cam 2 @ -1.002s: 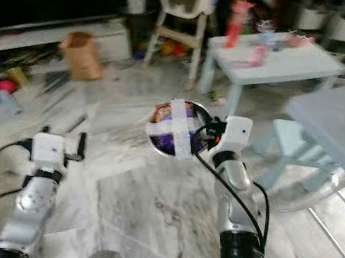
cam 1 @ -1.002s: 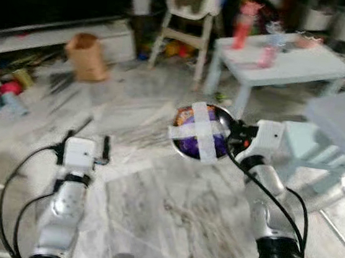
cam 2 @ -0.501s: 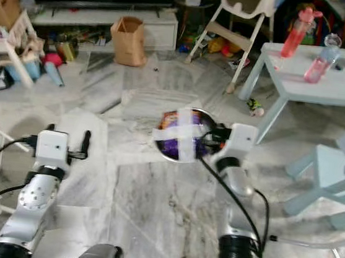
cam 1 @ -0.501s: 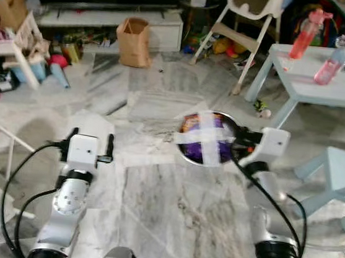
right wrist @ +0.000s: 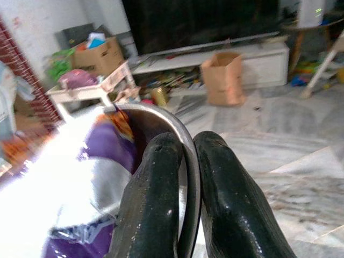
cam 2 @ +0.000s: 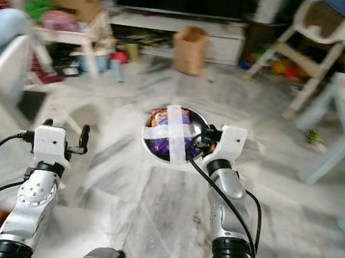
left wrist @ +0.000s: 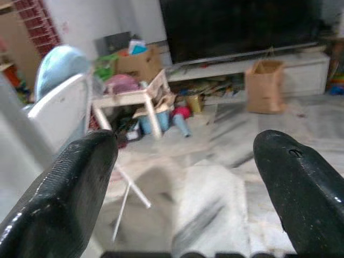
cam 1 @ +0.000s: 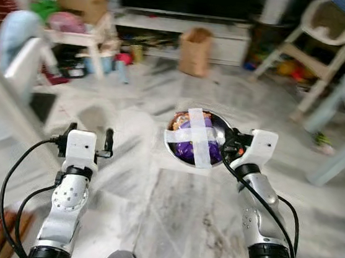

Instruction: Restocking fridge

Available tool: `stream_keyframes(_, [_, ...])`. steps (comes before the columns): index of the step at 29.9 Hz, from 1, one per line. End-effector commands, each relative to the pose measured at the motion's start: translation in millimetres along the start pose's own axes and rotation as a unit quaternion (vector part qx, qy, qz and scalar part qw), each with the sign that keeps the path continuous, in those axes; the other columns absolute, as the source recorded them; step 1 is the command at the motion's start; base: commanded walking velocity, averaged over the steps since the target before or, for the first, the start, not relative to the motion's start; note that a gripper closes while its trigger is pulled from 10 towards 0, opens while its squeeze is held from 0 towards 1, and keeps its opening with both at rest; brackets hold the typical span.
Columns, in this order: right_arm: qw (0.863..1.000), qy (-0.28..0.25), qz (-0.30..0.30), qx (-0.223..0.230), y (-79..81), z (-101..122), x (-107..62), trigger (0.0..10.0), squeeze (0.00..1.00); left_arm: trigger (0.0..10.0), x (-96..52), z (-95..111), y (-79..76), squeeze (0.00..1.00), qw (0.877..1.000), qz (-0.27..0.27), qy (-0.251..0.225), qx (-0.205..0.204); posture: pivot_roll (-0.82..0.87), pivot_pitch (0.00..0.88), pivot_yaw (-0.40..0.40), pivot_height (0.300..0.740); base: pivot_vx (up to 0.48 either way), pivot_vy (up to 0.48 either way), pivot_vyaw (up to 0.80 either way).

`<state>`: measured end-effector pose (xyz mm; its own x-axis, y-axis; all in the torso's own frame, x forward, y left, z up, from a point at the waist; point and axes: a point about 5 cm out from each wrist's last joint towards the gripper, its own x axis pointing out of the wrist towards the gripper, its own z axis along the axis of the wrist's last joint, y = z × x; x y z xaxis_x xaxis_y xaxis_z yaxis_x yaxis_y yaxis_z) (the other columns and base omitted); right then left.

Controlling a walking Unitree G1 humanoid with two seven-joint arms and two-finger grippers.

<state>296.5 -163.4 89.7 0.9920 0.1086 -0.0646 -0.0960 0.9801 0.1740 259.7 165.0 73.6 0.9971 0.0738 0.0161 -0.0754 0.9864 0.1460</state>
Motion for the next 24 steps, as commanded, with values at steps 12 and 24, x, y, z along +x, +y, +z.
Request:
stream_keyframes(12, [0.999,-0.018,0.041,-0.005,14.6,16.8,16.6,10.0,0.00,10.0,-6.9,-1.0,10.1,0.00,0.999,0.031,0.001,0.007,0.13,0.000,-0.056,0.740,0.000,0.000,0.79])
stream_keyframes(24, [0.998,-0.034,0.045,-0.009,23.2,20.5,14.2,10.0,0.00,10.0,-0.3,8.2,11.2,0.00,1.000,0.022,-0.008,0.011,0.10,0.033,0.018,0.740,0.000,0.000,0.79])
